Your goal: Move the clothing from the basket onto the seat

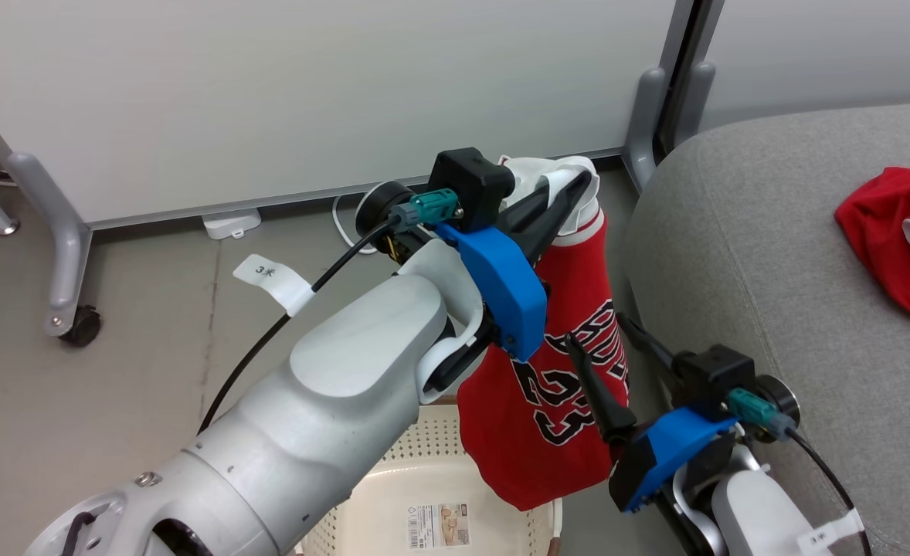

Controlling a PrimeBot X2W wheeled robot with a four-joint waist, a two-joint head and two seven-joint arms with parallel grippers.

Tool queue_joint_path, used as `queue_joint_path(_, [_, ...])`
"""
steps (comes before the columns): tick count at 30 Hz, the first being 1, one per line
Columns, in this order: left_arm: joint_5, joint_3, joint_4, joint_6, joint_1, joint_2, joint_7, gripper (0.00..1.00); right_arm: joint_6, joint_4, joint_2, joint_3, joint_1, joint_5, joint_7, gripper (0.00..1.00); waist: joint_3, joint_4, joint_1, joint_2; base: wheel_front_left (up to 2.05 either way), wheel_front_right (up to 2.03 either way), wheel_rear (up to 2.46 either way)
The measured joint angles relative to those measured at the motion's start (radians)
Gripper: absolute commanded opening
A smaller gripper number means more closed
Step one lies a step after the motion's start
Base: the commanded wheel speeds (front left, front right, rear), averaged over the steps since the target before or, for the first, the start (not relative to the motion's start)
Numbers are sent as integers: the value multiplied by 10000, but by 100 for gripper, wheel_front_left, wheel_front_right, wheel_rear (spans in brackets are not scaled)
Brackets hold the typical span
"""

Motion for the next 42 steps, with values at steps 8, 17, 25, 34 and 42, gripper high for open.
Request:
queue_joint_path(8, [-244, -307, -88, 0, -50, -4, -63, 0, 0, 838, 0, -15, -899, -50, 593, 100, 0, 100, 1, 0, 0, 0, 0])
queue_joint_path(17, [-453, -619, -201, 0, -183, -6, -105, 0, 0, 2360, 0, 270, -1846, 276, 917, 100, 25, 246, 1, 0, 0, 0, 0])
queue_joint_path(25, [-635, -857, -209, 4, -265, -6, -176, 0, 0, 3350, 0, 834, -2382, 792, 627, 0, 10, 302, 1, 0, 0, 0, 0])
queue_joint_path(34, [-825, -1034, -132, 23, -275, -6, -178, 0, 0, 4021, 0, 1174, -2624, 1032, 311, 0, -201, 229, 1, 0, 0, 0, 0])
queue_joint_path(42, [-938, -1150, -96, 61, -307, -6, -194, 0, 0, 4328, 0, 1373, -2789, 1271, 132, 0, -229, 151, 1, 0, 0, 0, 0])
